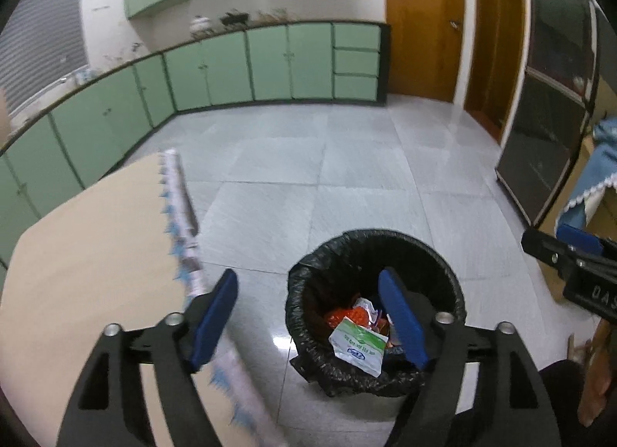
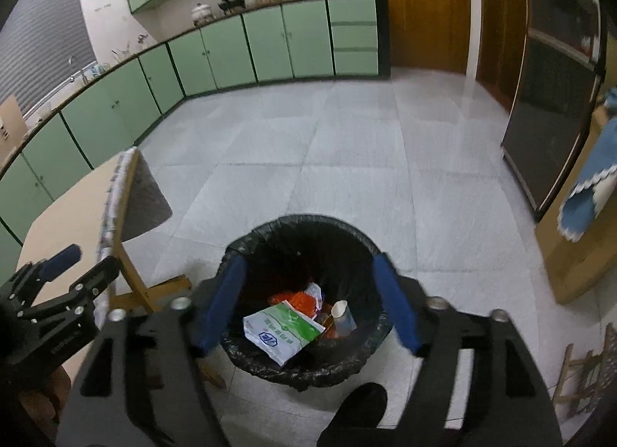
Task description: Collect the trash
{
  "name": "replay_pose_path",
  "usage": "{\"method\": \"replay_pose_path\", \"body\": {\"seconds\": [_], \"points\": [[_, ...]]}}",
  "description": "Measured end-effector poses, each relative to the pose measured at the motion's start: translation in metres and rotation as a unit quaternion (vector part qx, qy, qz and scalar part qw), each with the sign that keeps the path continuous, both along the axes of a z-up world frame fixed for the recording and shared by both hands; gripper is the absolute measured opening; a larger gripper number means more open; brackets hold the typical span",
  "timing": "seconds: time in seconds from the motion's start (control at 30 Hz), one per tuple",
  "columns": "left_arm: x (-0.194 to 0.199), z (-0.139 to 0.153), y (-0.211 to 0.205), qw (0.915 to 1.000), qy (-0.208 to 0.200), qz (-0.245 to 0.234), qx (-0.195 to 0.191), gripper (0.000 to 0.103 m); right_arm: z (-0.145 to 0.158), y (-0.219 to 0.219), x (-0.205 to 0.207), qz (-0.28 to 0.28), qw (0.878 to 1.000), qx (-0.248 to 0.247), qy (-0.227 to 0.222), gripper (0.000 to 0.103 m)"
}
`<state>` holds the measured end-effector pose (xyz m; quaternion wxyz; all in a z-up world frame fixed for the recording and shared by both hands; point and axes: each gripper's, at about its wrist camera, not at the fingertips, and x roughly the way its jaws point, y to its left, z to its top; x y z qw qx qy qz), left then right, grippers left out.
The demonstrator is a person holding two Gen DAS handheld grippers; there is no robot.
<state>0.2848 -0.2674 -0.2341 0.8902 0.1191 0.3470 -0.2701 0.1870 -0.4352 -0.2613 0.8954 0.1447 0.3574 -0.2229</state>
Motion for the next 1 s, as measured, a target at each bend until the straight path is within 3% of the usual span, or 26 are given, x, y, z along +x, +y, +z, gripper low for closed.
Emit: {"method": "replay_pose_path", "body": {"seconds": [0.2,0.3,0.57,0.8,1.0], "points": [[-0.036,0.051,0.057,0.9981,-0.035,0.046,-0.024,0.096,0.045,0.038,-0.034,0.019,0.999,-0.011,-0.031,0.087],[-0.053,0.077,0.094,0.9952,-0.050,0.076,-0.034,0.097,0.062,0.060,-0.045,0.034,0.998,-0.015,-0.041,0.088],[-0.088,0.114,0.178,0.9849,-0.076,0.154,-0.023,0.097,0.100,0.115,-0.061,0.080,0.994,-0.015,-0.068,0.089],[-0.126,0.137,0.242,0.9699,-0.093,0.224,-0.024,0.097,0.129,0.174,-0.073,0.137,0.985,-0.028,-0.097,0.089],[-0.165,0.161,0.296,0.9486,-0.120,0.291,-0.033,0.097,0.142,0.226,-0.078,0.194,0.974,-0.035,-0.111,0.090]]}}
